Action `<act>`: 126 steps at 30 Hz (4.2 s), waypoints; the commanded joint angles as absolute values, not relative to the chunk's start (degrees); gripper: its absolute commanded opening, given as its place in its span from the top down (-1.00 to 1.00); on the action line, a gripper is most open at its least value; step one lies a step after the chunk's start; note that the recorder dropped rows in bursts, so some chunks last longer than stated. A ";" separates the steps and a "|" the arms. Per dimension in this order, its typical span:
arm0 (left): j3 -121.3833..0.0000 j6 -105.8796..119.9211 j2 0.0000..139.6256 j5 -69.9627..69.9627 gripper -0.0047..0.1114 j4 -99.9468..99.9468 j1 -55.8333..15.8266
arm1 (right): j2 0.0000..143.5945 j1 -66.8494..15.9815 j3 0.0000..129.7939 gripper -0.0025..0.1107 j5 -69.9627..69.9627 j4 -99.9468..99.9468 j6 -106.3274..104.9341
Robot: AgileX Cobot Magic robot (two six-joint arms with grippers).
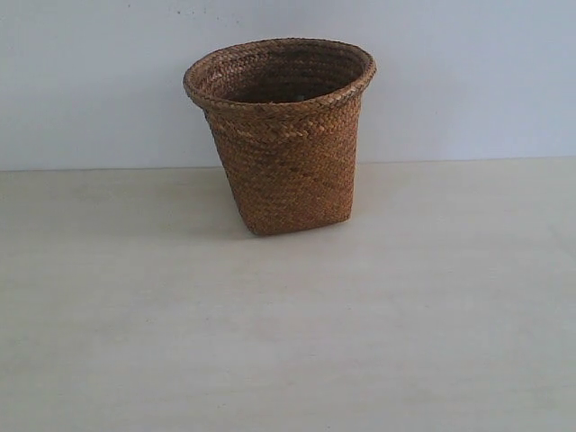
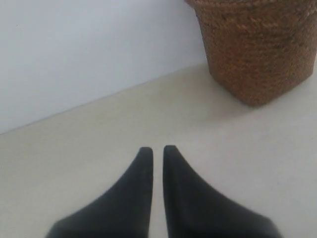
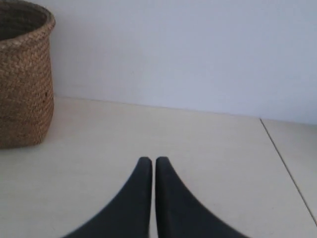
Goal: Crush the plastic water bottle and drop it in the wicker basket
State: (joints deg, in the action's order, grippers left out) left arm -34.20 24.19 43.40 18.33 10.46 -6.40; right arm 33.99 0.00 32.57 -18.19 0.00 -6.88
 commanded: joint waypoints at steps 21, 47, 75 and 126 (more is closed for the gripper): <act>-17.54 22.69 6.36 13.51 0.84 24.37 -6.57 | 3.39 0.00 19.79 0.96 -10.51 -1.83 -2.23; -11.27 25.35 3.09 10.10 0.84 27.70 -6.57 | 3.24 0.00 3.26 0.96 -1.93 -1.23 -0.51; -4.55 1.94 0.00 12.39 0.84 6.45 -6.57 | 3.24 0.00 3.03 0.96 -1.76 -1.23 0.00; 0.00 0.00 0.00 16.29 0.84 3.07 -3.25 | 3.24 0.00 3.03 0.96 -1.71 -1.23 0.00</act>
State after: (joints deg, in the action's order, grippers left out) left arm -0.16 0.51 0.20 16.32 3.22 -3.38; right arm 3.53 0.00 3.17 -2.19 -1.59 0.00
